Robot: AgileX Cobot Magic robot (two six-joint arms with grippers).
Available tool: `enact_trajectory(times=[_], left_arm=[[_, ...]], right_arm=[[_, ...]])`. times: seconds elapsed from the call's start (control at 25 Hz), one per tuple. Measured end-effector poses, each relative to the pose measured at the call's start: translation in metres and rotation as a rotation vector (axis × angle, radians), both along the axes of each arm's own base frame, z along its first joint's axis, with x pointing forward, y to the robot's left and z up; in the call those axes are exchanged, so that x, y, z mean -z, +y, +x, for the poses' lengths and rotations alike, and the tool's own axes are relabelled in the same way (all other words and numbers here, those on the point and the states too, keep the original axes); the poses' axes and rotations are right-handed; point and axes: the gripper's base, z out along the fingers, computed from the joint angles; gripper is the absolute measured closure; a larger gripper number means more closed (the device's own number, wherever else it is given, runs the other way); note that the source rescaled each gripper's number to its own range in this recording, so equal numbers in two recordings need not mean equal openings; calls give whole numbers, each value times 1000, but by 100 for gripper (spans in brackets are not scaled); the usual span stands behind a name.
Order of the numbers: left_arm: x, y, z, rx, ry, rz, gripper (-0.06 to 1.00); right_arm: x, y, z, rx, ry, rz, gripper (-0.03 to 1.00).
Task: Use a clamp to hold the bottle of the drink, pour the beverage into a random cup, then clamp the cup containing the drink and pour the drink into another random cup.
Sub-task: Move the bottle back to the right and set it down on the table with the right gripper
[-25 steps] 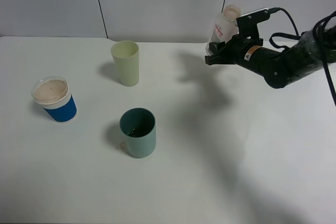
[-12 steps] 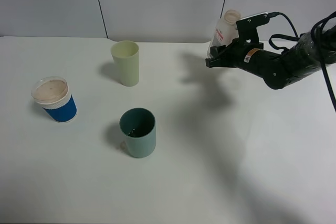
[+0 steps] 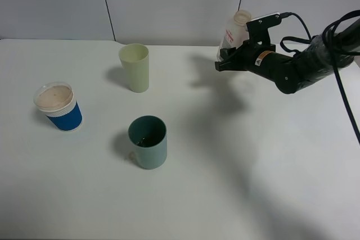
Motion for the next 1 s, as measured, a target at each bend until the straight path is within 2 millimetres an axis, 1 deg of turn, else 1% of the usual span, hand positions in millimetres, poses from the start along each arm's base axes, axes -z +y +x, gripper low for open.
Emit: enact_trajectory(times=[0.16, 0.4, 0.72, 1.0], left_arm=[[0, 0, 0, 0, 0, 0, -6], [0, 0, 0, 0, 0, 0, -6], [0, 0, 0, 0, 0, 0, -6], [0, 0, 0, 0, 0, 0, -6]], right_arm=[[4, 7, 5, -8, 18, -3, 97], [11, 10, 6, -3, 49, -5, 97], [19, 8, 3, 16, 140, -27, 97], [20, 7, 3, 17, 144, -28, 97]])
